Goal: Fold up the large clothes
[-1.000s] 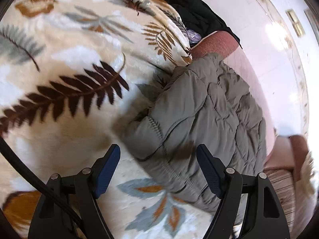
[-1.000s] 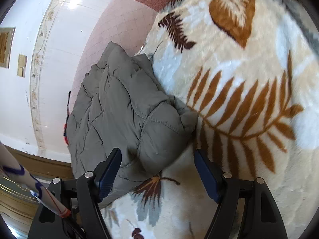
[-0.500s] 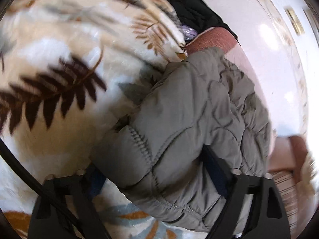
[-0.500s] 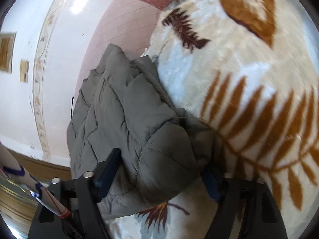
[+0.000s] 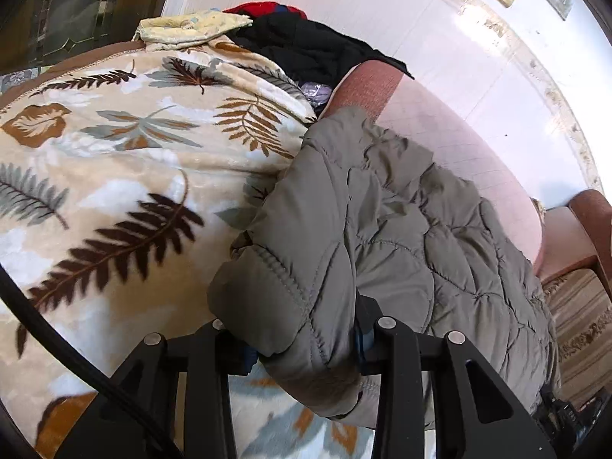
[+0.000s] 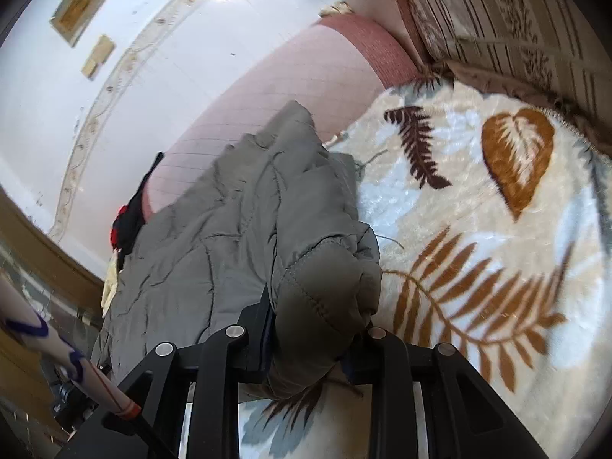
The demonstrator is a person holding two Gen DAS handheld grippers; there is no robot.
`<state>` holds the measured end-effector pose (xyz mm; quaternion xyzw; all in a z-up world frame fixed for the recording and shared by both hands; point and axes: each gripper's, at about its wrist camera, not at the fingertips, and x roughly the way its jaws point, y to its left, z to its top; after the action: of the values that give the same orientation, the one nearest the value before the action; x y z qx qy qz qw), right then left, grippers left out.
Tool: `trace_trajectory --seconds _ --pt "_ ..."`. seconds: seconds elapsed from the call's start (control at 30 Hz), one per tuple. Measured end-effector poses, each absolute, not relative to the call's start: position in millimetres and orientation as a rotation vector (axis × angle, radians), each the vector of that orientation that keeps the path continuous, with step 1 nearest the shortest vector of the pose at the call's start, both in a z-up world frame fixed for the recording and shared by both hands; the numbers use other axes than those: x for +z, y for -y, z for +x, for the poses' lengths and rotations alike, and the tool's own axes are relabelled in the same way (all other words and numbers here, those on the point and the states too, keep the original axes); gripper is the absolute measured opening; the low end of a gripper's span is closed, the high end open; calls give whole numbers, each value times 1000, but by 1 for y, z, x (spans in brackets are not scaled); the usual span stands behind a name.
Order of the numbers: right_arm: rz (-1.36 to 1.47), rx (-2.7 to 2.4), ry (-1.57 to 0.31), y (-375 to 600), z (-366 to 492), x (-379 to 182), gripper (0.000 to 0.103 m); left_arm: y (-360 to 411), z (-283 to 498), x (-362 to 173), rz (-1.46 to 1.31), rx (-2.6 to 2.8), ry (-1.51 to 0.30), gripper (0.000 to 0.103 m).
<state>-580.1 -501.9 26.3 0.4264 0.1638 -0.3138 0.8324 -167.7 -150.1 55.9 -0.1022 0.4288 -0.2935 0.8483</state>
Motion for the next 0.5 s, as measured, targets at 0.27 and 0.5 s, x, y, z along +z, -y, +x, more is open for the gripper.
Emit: trace_trajectory --seconds 0.27,0.5 --pt "859 -600 -327 439 -636 41 29 85 -223 71 -215 -664 -899 35" --pt "892 -617 -381 408 -678 13 29 45 -261 38 -206 -690 -933 38"
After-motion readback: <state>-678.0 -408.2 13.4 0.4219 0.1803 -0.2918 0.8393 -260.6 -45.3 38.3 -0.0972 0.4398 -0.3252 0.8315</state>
